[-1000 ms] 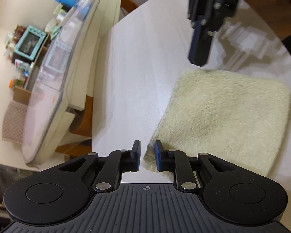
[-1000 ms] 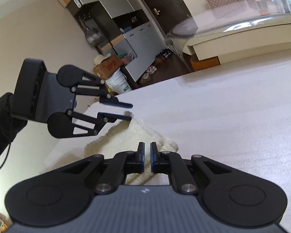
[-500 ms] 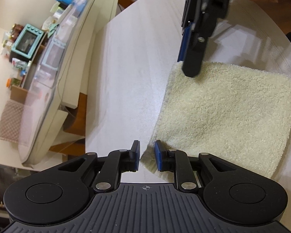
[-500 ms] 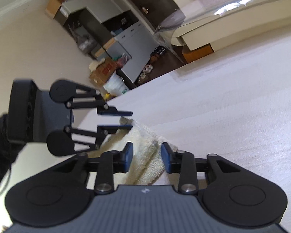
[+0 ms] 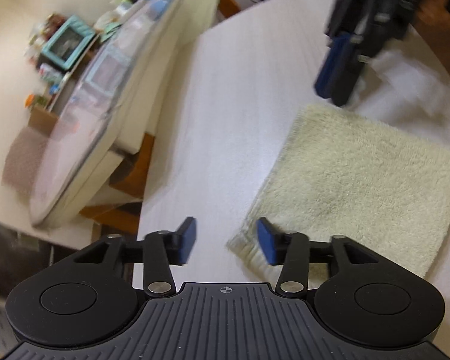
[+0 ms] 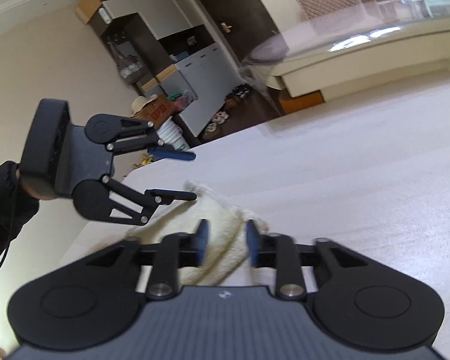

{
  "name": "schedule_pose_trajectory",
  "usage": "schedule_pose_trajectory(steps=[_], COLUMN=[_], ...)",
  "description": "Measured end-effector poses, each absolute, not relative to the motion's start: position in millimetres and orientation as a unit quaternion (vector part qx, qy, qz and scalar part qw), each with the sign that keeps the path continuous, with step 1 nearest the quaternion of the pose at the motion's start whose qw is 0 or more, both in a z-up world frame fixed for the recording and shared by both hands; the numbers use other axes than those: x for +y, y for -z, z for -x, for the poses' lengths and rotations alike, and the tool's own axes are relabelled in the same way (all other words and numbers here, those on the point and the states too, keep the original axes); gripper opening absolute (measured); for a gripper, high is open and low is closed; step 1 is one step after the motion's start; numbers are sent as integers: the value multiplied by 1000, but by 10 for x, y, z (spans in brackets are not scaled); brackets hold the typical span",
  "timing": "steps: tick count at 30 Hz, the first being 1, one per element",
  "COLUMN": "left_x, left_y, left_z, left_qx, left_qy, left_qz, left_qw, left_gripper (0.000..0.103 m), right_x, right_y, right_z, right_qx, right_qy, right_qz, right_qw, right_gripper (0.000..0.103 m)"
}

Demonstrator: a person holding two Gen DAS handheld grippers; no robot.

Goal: Fold towel

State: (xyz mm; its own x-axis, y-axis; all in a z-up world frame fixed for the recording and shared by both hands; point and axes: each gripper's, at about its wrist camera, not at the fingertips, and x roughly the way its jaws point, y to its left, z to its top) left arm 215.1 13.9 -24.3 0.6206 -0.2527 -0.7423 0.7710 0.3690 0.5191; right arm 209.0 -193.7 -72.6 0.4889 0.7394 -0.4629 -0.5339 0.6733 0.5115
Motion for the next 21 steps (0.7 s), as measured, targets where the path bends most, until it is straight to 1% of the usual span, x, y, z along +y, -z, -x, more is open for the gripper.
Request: schedule_pose_trajectory(steps=[1,3,4,5,7,10,12,17,19,21], left_x=[181,333,410,527,695,886,918,855,867,876], left_y=[214,143,107,72,50,47,68,251,307,349], left_z=[-2140,-2105,-2087,-2042,-1921,-1689,-1594,-1316,-1297,-1303], left_qx=[288,302,308,320,329,332,332,334,331,326], left_qy=[325,304,292,276,261,253,252,236,233,230], left_qz=[-442,-392,-366,-324,-264,-185,-173,-186,-191,-193], left_qw=[785,814,828,846,868,890,892,893,894,896], left_gripper=[59,60,62,63,66,67,68,68,68,68], right_x=[-1927,-1901,-1885,-1854,-1775,-1610,-1515,-1370,-1336,-1288], right_y=[702,668,654,635,601,567,558,567,578,612], right_z=[-2041,-1917,-1853,-1763,-1589,-1341,-1226,-1111,-1093,-1070], right_qx=[336,331,329,325,316,303,295,288,288,294], right_qy=[-378,-386,-392,-398,-413,-434,-444,-453,-452,-449], right_qz=[-146,-135,-129,-118,-89,-38,-15,6,16,39], right_qw=[850,850,850,849,850,848,846,844,844,843], right_gripper=[40,41,43,44,47,47,47,46,39,36])
